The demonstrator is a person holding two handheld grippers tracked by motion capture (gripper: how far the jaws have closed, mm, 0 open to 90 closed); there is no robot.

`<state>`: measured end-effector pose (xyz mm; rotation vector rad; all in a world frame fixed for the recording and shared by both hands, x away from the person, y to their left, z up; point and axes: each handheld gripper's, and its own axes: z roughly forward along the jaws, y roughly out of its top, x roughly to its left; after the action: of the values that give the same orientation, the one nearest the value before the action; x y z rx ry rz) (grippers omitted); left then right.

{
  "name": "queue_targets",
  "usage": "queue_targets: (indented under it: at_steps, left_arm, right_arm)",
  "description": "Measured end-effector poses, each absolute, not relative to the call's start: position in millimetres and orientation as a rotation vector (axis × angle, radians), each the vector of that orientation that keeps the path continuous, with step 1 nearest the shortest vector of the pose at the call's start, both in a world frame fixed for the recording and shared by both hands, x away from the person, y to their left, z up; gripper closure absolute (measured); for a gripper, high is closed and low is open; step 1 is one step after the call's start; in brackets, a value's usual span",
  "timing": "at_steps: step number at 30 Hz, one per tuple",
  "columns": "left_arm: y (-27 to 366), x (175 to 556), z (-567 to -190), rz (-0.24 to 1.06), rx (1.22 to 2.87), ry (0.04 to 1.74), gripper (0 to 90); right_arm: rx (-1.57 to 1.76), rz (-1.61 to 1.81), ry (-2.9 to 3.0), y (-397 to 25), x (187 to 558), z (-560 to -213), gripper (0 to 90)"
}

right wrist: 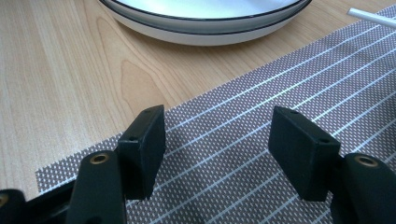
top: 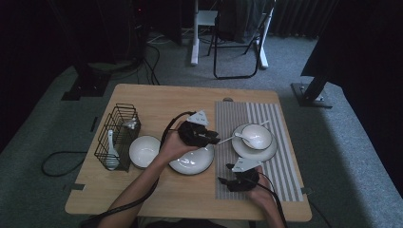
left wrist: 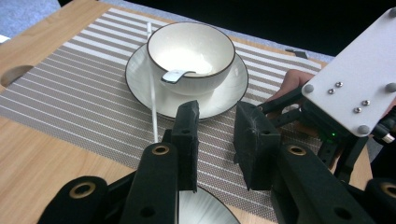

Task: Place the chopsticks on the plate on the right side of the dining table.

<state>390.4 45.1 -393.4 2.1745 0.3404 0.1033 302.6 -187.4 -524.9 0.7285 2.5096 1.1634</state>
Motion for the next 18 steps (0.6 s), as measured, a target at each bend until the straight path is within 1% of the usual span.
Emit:
queue_targets:
  at_steps: [10, 18]
  left_arm:
    - [62.0, 378.6, -373.5, 0.136, 2.179, 0.311, 66.8]
    - [79.0, 375.9, -357.4, 0.142, 2.174, 0.299, 66.2]
  right_arm:
    - [0.731, 1.154, 2.515, -186.5, 302.8, -525.2, 35.1]
    - [0.731, 1.152, 2.517, -186.2, 302.9, -525.3, 35.1]
